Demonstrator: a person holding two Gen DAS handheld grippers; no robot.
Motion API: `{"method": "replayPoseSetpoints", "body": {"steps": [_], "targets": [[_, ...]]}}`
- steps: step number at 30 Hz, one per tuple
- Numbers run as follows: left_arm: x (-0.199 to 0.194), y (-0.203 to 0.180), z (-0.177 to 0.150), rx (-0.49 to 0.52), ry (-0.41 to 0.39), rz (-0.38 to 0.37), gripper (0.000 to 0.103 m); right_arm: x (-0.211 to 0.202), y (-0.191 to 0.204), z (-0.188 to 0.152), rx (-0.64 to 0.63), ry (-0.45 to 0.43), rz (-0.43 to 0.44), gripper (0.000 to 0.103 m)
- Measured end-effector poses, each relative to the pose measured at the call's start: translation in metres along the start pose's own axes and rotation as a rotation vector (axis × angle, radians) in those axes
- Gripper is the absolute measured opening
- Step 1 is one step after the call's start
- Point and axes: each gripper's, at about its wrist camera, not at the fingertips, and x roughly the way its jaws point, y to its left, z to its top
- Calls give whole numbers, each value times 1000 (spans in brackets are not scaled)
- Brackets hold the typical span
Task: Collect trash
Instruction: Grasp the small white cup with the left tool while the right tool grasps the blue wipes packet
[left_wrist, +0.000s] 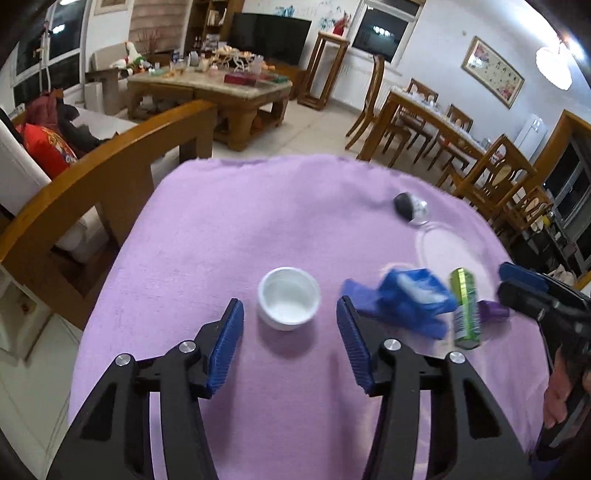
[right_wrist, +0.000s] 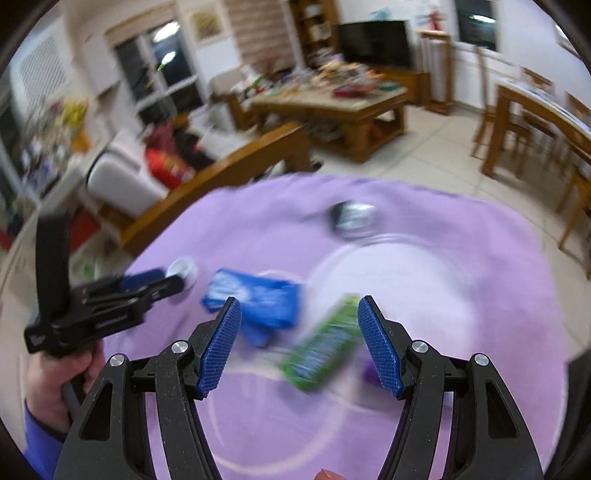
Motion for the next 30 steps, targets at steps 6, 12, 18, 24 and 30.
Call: {"method": "replayPoseSetpoints", "body": {"steps": [6, 12, 18, 24, 30], "targets": [[-3, 4, -2, -7, -10, -38, 38, 55, 37, 8, -74, 84, -1, 66], [1, -14, -3, 49, -29, -28, 37, 71, 45, 7, -117, 74, -46, 66], [-13, 0, -1, -26, -105, -55, 37, 72, 42, 7, -114, 52, -60, 53], [-28, 19, 1, -117, -197, -84, 37, 65, 60, 15, -227, 39, -86, 76], [-29, 23, 5, -131, -212, -116, 37, 99, 77, 39, -368, 114, -145, 76]]}}
